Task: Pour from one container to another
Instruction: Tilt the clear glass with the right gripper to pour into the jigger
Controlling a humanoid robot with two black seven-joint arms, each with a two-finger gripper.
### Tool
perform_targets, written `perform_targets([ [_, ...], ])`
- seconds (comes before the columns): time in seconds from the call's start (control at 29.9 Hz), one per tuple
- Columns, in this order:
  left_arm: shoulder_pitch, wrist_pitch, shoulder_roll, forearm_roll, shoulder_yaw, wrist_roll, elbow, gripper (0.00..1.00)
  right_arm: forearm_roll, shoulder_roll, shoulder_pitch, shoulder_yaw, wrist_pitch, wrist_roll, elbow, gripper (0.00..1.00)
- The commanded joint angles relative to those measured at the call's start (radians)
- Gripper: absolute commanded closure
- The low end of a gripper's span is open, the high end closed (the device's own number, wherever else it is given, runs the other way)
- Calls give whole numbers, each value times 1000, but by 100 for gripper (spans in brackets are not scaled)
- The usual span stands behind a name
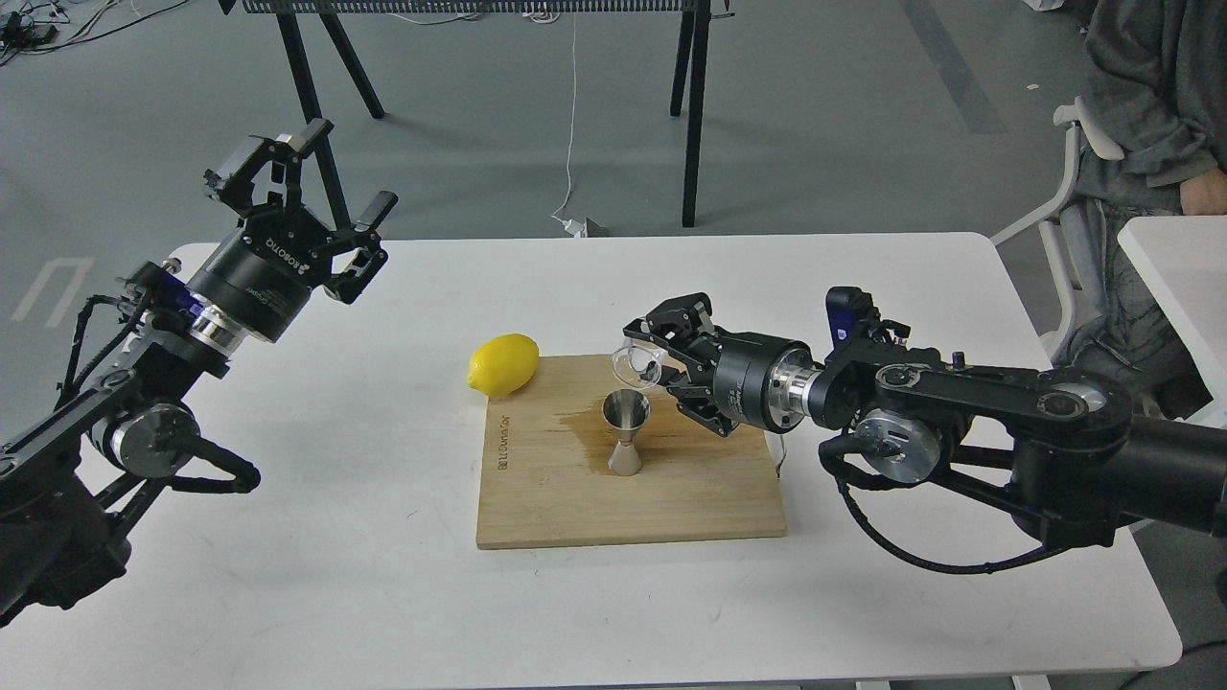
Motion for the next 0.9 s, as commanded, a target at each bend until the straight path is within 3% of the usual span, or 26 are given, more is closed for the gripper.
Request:
perform_targets([
  [0.0,1,0,0,-1,0,0,0,11,-25,1,20,-25,1,0,0,58],
  [0.87,2,0,-1,0,0,0,0,11,-88,40,113,-124,1,2,-22,58],
])
